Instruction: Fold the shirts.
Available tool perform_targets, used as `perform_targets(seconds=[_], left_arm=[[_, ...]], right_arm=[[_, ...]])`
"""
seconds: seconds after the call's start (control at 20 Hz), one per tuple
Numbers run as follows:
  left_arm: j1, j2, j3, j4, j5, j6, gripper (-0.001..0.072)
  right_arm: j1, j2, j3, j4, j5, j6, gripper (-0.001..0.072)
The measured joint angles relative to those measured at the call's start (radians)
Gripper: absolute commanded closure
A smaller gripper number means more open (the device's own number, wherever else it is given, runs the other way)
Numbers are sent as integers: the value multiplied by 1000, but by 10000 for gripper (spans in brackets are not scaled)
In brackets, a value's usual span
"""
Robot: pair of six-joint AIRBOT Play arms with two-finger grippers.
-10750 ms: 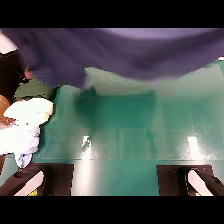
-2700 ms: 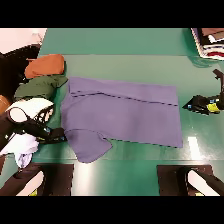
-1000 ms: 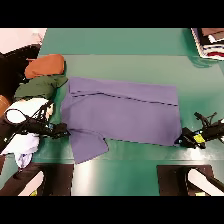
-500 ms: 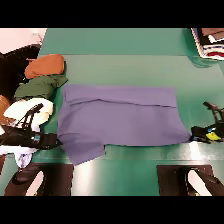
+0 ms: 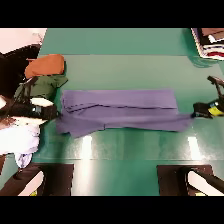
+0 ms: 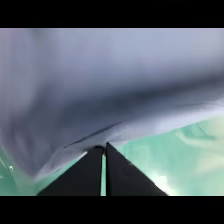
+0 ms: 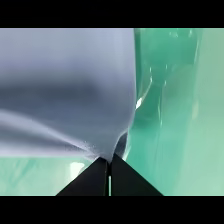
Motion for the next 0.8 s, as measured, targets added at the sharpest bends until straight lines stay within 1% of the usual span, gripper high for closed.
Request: perform_targets(seconds=[0.1, 0.25, 0.4, 0.45, 0.5, 0.55, 0.6, 0.7, 0.8], left_arm=[[0, -153, 91, 0, 68, 25, 686], [0, -346, 224, 0, 128, 43, 685], [0, -472, 317, -2, 170, 53, 681], [0, -497, 335, -2, 182, 54, 499], [0, -515, 349, -1, 201, 57, 276], [1, -527, 357, 0, 209, 57, 278], [2, -537, 366, 0, 215, 57, 302], [0, -547, 388, -1, 205, 56, 304], [0, -549, 411, -2, 167, 57, 673]], right_arm=[[38, -107, 94, 2, -44, 13, 701], [72, -248, 231, 4, -90, 21, 701], [85, -375, 359, 21, -115, 25, 697], [87, -410, 398, 35, -122, 26, 576], [89, -443, 434, 53, -125, 27, 362], [89, -476, 472, 75, -129, 27, 314], [89, -505, 508, 99, -130, 27, 315], [80, -541, 560, 150, -121, 16, 315], [53, -552, 572, 174, -98, -5, 315]])
